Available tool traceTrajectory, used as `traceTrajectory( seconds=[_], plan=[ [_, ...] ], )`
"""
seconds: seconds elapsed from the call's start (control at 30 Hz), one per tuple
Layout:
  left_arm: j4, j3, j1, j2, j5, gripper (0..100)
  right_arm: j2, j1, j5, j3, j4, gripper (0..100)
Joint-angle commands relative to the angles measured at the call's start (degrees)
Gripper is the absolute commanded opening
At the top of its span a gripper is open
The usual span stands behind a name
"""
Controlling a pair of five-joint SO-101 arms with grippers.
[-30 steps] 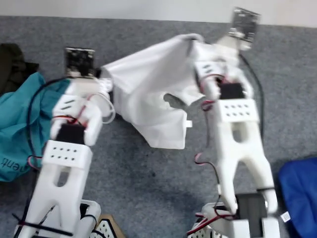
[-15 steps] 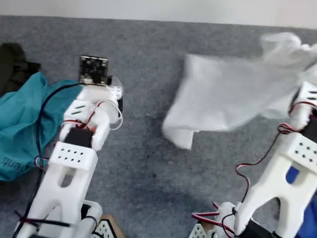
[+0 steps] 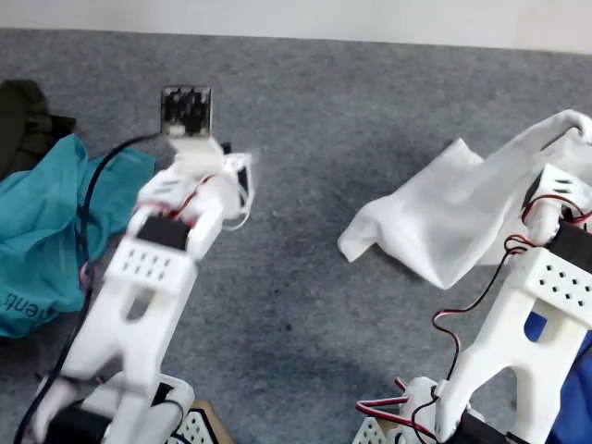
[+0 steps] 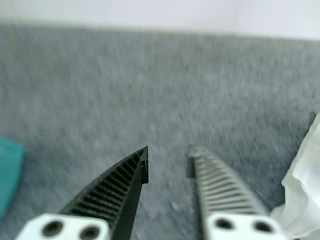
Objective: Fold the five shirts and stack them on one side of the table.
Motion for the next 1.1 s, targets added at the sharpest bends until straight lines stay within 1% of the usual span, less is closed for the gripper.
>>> traceTrajectory(
  seconds=[0.0, 0.1, 0.23, 0.4, 0.5, 0.63, 0.73, 1.0, 1.07],
  plan=[
    [3.16, -12.97, 4.18, 10.77, 4.31, 29, -2.77, -1.71, 3.08, -0.4, 4.88, 0.6],
    [3.16, -20.53, 7.69, 18.95, 4.66, 29, -2.77, -0.57, 3.78, -0.22, 6.2, 0.6],
    [3.16, -29.58, 12.62, 28.26, 4.66, 29, -2.68, 5.49, 4.31, -0.22, 6.11, 0.6],
    [3.25, -41.27, 17.8, 40.75, 4.75, 29, -2.68, 10.07, 8.53, 3.03, 6.02, 0.5],
    [3.25, -48.22, 20.88, 48.92, 4.75, 29, -2.68, 10.59, 9.14, 6.37, 5.32, 0.5],
    [3.16, -58.42, 24.04, 59.12, 4.84, 29, -2.68, 10.68, 9.14, 12.09, 0.22, 0.5],
    [3.08, -67.3, 25.98, 67.3, 4.84, 29, -2.68, 10.15, 9.14, 15.08, -1.63, 0.5],
    [3.34, -93.93, 27.21, 89.89, 4.66, 29, -2.68, 7.78, 9.05, 21.85, -5.76, 0.5],
    [4.92, -99.56, 27.03, 94.02, 4.66, 29, -2.68, 7.25, 9.05, 23.08, -6.9, 0.5]
  ],
)
